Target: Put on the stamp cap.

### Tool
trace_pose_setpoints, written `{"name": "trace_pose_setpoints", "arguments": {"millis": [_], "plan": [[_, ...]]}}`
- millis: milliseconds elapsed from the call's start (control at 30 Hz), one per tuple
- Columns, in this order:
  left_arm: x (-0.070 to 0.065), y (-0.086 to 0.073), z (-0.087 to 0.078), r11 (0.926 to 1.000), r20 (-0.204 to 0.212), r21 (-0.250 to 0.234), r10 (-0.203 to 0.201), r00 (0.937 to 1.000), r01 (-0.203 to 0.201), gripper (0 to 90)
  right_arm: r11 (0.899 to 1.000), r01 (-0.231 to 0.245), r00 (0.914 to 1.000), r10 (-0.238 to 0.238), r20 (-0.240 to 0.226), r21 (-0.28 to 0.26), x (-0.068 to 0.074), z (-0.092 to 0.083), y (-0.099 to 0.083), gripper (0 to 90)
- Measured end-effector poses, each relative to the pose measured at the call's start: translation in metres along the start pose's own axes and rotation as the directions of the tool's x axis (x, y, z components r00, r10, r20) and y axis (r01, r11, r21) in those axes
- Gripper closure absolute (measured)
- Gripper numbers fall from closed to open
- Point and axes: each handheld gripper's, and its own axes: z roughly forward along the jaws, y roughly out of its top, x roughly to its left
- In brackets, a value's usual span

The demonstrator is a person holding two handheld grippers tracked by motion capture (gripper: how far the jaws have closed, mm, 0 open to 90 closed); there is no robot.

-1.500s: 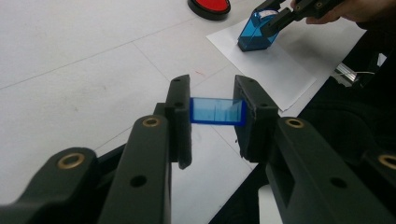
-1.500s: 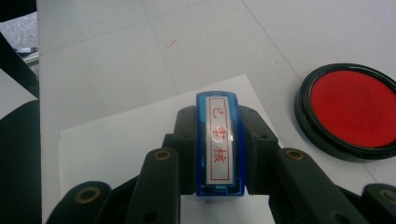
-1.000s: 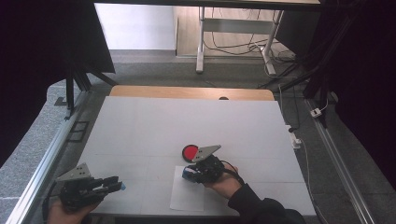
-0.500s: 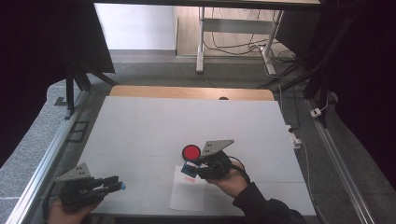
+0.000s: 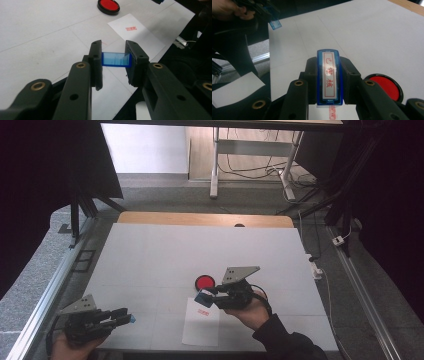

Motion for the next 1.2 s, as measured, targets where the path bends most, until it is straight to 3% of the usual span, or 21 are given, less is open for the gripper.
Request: {"name": "trace_pose_setpoints", "arguments": {"millis": [167, 367, 700, 733, 833, 867, 900, 933, 967, 1000, 1067, 1100, 1133, 1200], "plan": [[-0.001, 0.002, 0.001, 0.9997, 0.033, -0.018, 0.018, 0.9993, -0.018, 68.5, 0.999, -0.017, 0.9996, 0.016, -0.024, -0.029, 0.000, -0.004, 0.003, 71.1], [-0.004, 0.008, 0.004, 0.9970, 0.092, -0.057, 0.056, 0.9942, -0.051, 68.5, 0.998, -0.019, 0.9984, 0.015, -0.055, -0.067, 0.004, -0.008, 0.008, 71.1], [-0.011, 0.020, 0.012, 0.9858, 0.175, -0.123, 0.135, 0.9752, -0.115, 68.5, 0.990, -0.035, 0.9919, 0.017, -0.126, -0.139, 0.008, -0.013, 0.016, 71.2], [-0.013, 0.023, 0.015, 0.9824, 0.194, -0.138, 0.151, 0.9692, -0.125, 68.5, 0.988, -0.040, 0.9910, 0.021, -0.133, -0.148, 0.009, -0.013, 0.016, 71.2], [-0.014, 0.027, 0.018, 0.9794, 0.215, -0.153, 0.164, 0.9628, -0.132, 68.5, 0.985, -0.045, 0.9878, 0.019, -0.155, -0.166, 0.010, -0.014, 0.018, 71.2], [-0.016, 0.030, 0.022, 0.9760, 0.238, -0.165, 0.179, 0.9546, -0.142, 68.5, 0.984, -0.043, 0.9873, 0.016, -0.158, -0.171, 0.011, -0.014, 0.019, 71.2], [-0.016, 0.030, 0.022, 0.9760, 0.238, -0.165, 0.179, 0.9546, -0.142, 68.5, 0.983, -0.042, 0.9865, 0.012, -0.164, -0.177, 0.012, -0.014, 0.020, 71.2], [-0.018, 0.033, 0.026, 0.9724, 0.257, -0.173, 0.198, 0.9460, -0.156, 68.5, 0.983, -0.041, 0.9854, 0.010, -0.170, -0.180, 0.013, -0.015, 0.021, 71.2], [-0.019, 0.035, 0.028, 0.9710, 0.266, -0.177, 0.204, 0.9421, -0.160, 68.5, 0.983, -0.039, 0.9850, 0.007, -0.173, -0.182, 0.014, -0.015, 0.022, 71.2], [-0.019, 0.035, 0.028, 0.9710, 0.266, -0.177, 0.204, 0.9421, -0.160, 68.5, 0.982, -0.037, 0.9845, 0.003, -0.176, -0.188, 0.015, -0.014, 0.022, 71.2], [-0.021, 0.038, 0.032, 0.9679, 0.282, -0.182, 0.220, 0.9338, -0.173, 68.5, 0.980, -0.033, 0.9823, -0.004, -0.187, -0.195, 0.017, -0.014, 0.024, 71.2], [-0.023, 0.041, 0.037, 0.9648, 0.305, -0.195, 0.231, 0.9241, -0.177, 68.5, 0.980, -0.032, 0.9810, -0.007, -0.194, -0.196, 0.018, -0.014, 0.025, 71.2], [-0.024, 0.042, 0.038, 0.9631, 0.313, -0.198, 0.238, 0.9194, -0.182, 68.5, 0.980, -0.031, 0.9798, -0.009, -0.200, -0.199, 0.018, -0.014, 0.025, 71.2], [-0.025, 0.044, 0.039, 0.9621, 0.318, -0.201, 0.242, 0.9168, -0.184, 68.5, 0.977, -0.029, 0.9776, -0.016, -0.210, -0.209, 0.019, -0.013, 0.026, 71.2]]}}
